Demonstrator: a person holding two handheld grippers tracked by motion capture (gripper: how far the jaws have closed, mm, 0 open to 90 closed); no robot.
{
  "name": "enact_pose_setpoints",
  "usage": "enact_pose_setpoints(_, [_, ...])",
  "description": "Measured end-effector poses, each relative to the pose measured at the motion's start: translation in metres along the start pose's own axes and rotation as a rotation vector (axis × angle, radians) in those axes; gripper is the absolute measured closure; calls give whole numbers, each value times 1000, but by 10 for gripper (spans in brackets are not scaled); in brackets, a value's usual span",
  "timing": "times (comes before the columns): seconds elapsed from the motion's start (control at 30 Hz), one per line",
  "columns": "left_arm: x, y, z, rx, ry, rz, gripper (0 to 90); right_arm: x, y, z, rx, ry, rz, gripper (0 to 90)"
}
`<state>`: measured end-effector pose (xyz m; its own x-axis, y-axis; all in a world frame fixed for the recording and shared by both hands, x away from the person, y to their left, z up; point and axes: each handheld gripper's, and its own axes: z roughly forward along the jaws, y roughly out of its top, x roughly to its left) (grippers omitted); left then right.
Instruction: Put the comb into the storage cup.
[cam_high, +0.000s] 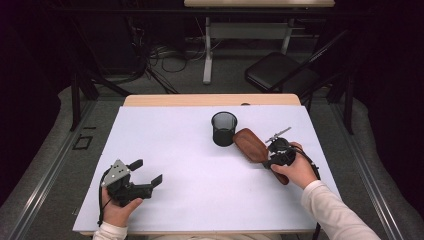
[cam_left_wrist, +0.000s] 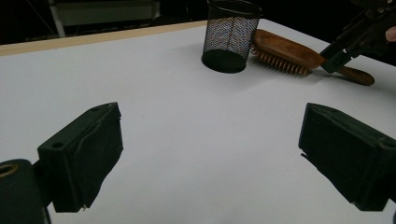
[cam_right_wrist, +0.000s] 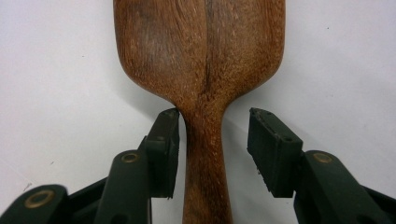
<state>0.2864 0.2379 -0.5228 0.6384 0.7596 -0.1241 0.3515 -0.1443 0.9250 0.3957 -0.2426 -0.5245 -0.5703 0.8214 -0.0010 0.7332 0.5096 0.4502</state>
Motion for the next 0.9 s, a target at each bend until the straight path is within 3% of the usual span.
enact_pose_setpoints(0.3, [1,0,0,1,1,-3,64,1,2,4,16,-5,-22,594])
enact_pose_setpoints(0.4, [1,0,0,1,0,-3,68,1,3,4,49,-6,-28,605])
enact_pose_setpoints(0.47, [1,0,0,1,1,-4,68,1,2,7,18,1,-21,617])
enact_pose_setpoints(0.6, [1,0,0,2,0,-4,68,2,4,6,56,-10,-36,644])
enact_pose_setpoints(0.67, [1,0,0,2,1,-3,68,2,3,9,32,-6,-41,655])
enact_pose_setpoints(0.8, [1,0,0,2,1,-4,68,3,4,9,49,-10,-49,679])
enact_pose_setpoints(0.83, [1,0,0,1,2,-6,68,4,3,11,29,-3,-41,699])
enact_pose_setpoints(0.9, [1,0,0,2,1,-5,68,4,4,10,55,-10,-50,708])
